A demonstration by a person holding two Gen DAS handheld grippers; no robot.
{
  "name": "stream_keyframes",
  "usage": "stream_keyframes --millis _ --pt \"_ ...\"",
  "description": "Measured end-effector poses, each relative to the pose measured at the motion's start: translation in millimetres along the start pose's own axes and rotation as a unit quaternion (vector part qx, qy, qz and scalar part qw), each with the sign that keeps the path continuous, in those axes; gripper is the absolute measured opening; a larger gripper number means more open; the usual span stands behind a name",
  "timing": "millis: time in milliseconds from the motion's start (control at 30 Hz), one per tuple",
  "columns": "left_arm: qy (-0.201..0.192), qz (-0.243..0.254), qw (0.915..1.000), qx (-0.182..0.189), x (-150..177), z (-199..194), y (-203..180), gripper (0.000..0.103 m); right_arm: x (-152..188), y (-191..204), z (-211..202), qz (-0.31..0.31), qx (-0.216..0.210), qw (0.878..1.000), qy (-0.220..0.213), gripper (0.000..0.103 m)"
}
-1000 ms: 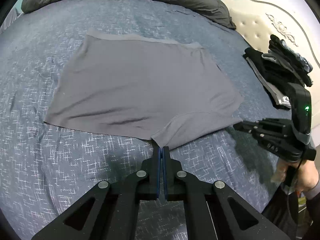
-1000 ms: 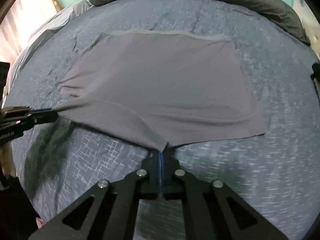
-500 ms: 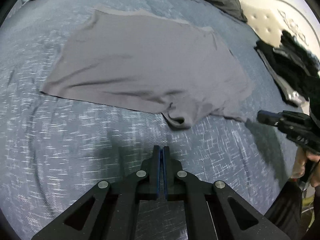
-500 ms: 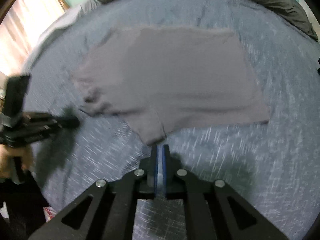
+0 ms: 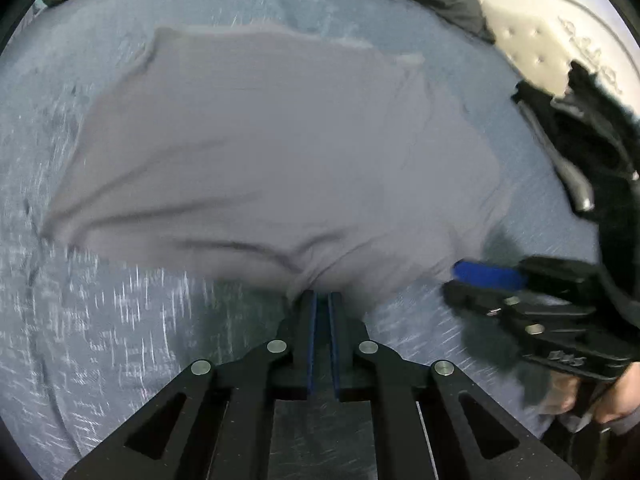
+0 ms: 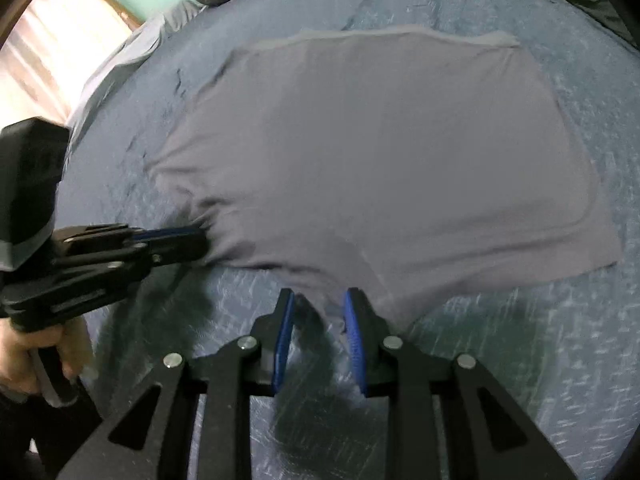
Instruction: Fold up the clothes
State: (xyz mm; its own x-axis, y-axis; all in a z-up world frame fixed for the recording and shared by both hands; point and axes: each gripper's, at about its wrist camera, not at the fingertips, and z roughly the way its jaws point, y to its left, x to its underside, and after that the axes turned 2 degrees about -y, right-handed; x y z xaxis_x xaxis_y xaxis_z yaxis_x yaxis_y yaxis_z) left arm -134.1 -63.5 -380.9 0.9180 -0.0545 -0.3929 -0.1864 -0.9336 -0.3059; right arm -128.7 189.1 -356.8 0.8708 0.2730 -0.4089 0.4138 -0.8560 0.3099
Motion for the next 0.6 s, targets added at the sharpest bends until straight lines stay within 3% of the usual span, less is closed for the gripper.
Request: stream_keyframes --millis 100,233,267,333,467,533,600 --pt "-0.020 -0.009 0.9998 0.002 0 -12 8 0.006 4 1 -6 -0.004 -0.004 1.000 -0.002 0.025" --pt "-0.048 -0.030 0.9984 0.003 -2 -30 24 0.021 2 -4 -23 0.001 -0.003 1.000 -0.031 0.025" --pt "-0.058 -0.043 0.9974 -0.003 -4 -37 35 0.024 2 -9 -28 0.008 -0.003 0.999 -0.042 0.025" --pt "-0.069 -0.072 0.9947 -0.025 -8 -46 62 0.042 1 -19 -37 0.024 -0.002 0.998 -0.065 0.025" --pt "-0.067 -0.117 0.9885 -0.069 -17 -52 111 0.043 4 -44 -48 0.080 -0.009 0.991 -0.103 0.031" --pt "-0.072 -0.130 0.9850 -0.088 -20 -53 128 0.053 9 -59 -53 0.111 -0.011 0.987 -0.113 0.033" --pt "-0.081 -0.142 0.9824 -0.091 -21 -53 140 0.054 14 -69 -58 0.131 -0.007 0.984 -0.123 0.040"
